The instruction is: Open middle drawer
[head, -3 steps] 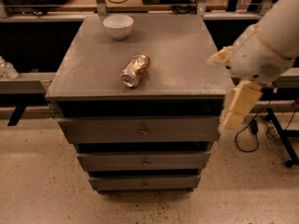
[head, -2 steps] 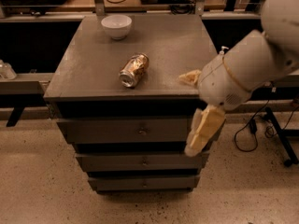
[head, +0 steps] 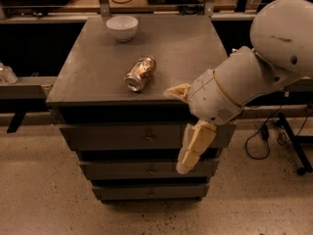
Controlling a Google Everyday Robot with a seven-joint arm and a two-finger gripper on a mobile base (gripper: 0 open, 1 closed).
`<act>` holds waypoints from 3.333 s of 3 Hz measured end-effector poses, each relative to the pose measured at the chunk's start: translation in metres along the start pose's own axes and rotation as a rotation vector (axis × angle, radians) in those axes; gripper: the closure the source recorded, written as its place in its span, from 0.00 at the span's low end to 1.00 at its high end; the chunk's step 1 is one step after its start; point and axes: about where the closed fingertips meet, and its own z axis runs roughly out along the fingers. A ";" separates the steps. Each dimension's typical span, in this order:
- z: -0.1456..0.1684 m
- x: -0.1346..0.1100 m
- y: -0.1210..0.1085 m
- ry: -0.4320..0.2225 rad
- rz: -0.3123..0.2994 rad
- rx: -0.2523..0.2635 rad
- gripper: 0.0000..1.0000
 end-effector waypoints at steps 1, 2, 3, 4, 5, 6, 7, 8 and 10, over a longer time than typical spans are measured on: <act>0.022 0.010 0.007 -0.062 -0.019 -0.035 0.00; 0.062 0.056 0.013 -0.161 -0.029 0.034 0.00; 0.083 0.077 0.000 -0.182 -0.104 0.143 0.00; 0.083 0.077 -0.005 -0.177 -0.127 0.165 0.00; 0.095 0.067 -0.003 -0.211 -0.171 0.106 0.00; 0.146 0.087 -0.001 -0.203 -0.185 0.037 0.00; 0.204 0.127 0.001 -0.105 -0.148 0.032 0.00; 0.252 0.171 0.012 -0.003 -0.064 0.045 0.00; 0.254 0.180 -0.004 0.030 -0.039 0.122 0.00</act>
Offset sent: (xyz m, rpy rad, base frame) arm 0.0371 -0.0218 -0.1512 0.3198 -0.2784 -0.0395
